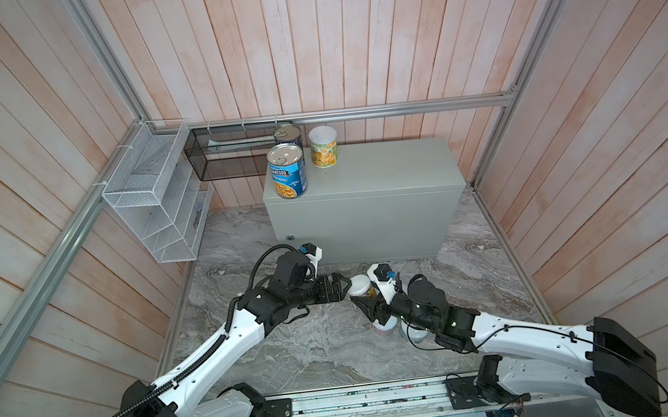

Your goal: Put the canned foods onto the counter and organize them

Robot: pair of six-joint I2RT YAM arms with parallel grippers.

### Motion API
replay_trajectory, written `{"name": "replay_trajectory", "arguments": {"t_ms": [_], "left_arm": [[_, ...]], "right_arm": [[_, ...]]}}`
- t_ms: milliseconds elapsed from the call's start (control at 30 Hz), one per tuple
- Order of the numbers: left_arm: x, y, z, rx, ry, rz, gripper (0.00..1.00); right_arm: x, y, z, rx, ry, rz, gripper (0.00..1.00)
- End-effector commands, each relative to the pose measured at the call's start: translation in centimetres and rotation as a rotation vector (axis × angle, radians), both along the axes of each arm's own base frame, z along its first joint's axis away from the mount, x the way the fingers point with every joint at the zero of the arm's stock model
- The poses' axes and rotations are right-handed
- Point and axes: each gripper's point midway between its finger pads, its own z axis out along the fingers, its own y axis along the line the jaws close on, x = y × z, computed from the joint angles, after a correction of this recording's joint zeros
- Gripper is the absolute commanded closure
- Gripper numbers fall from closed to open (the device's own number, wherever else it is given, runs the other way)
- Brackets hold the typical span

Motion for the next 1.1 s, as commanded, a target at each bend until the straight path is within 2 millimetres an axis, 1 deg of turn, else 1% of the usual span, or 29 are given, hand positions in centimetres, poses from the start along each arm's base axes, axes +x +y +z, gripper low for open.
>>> {"name": "replay_trajectory", "arguments": {"t_ms": [0,200,300,433,533,633,800,933,1067], "left_arm": [[0.0,0.9,-0.8,0.01,-0.005,0.043,0.0],[-0.2,1.2,-1.5,-0.001,0.001,0.06,0.0],[-0.3,1.4,-1.7,0.001,0.002,0.06,0.0],[-0.4,1.6,-1.7,-0.001,-0.011,0.066,0.0],[-0.3,2.0,-1.7,0.011,-0.02,0.081,0.0],[-0.3,1.9,-1.6,0.001,-0.021,0.076,0.0],[-0.7,1.3,-1.5,-0.036,-0.003,0.049,0.0],[-0.6,1.6,-1.3,-0.024,-0.015,0.059,0.0],[-0.6,2.0,-1.2,-0.012,-0.021,0.069,0.0]], "right_arm": [[0.7,0.0,8.0,0.158,-0.135,-0.026,0.51],[0.3,0.2,14.1,0.27,-0.226,-0.003,0.51],[0.1,0.8,16.1,0.288,-0.262,0.028,0.51],[0.5,1.6,17.0,0.277,-0.266,0.033,0.52],[0.5,1.6,17.8,0.301,-0.277,0.033,0.53],[0.4,1.7,18.6,0.319,-0.283,0.041,0.56],[0.8,2.0,18.4,0.308,-0.259,0.031,0.59],[1.1,1.8,18.5,0.316,-0.257,0.015,0.61],[1.2,1.5,19.2,0.33,-0.271,0.001,0.61]]}}
